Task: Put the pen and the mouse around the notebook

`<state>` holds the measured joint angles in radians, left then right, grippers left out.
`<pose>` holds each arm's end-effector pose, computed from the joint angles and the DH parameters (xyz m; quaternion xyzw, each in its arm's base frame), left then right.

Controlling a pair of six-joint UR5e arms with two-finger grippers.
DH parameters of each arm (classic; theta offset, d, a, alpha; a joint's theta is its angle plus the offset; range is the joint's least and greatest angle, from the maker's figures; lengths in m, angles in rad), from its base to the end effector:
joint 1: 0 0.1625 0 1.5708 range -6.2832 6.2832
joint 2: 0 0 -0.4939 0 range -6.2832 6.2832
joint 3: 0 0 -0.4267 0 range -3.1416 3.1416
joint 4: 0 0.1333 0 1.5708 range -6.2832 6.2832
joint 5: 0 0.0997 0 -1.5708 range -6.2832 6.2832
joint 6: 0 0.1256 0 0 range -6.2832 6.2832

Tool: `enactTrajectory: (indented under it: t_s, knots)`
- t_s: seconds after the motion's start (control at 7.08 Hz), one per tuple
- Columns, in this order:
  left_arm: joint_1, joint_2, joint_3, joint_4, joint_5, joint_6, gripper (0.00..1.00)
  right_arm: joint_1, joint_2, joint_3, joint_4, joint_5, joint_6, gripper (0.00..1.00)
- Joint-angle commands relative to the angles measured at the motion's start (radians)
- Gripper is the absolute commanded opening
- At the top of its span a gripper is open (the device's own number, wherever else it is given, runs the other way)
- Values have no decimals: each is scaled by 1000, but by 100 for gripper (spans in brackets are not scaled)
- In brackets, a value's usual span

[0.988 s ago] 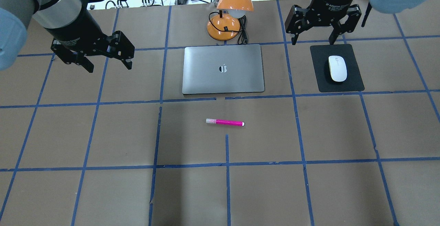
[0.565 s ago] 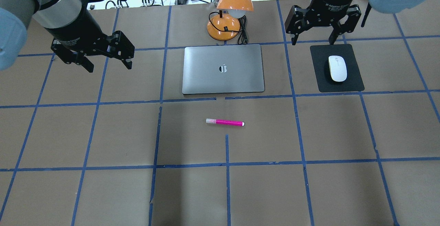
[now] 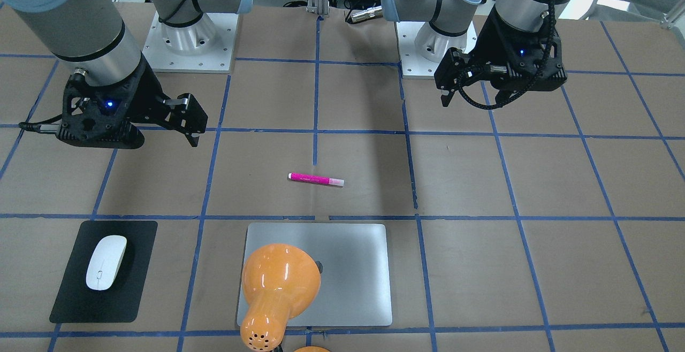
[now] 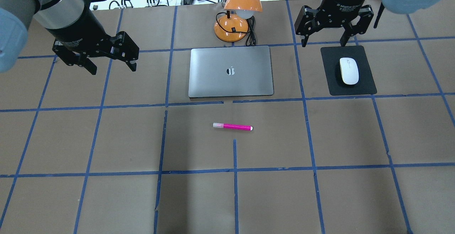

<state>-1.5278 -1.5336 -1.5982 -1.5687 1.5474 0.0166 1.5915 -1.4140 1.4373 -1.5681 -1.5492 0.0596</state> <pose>-0.1142 -0.5149 0.5359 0.0131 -0.9998 0.0063 0.0115 0.1484 -0.5972 0.5123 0.0196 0.9997 0.0134 0.0103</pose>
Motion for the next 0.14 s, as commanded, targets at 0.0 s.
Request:
enactTrajectory:
  t_s: [0.0]
  knots:
    - [0,7,1,-4,-1,-1,100,1,0,0,0,0,0,100]
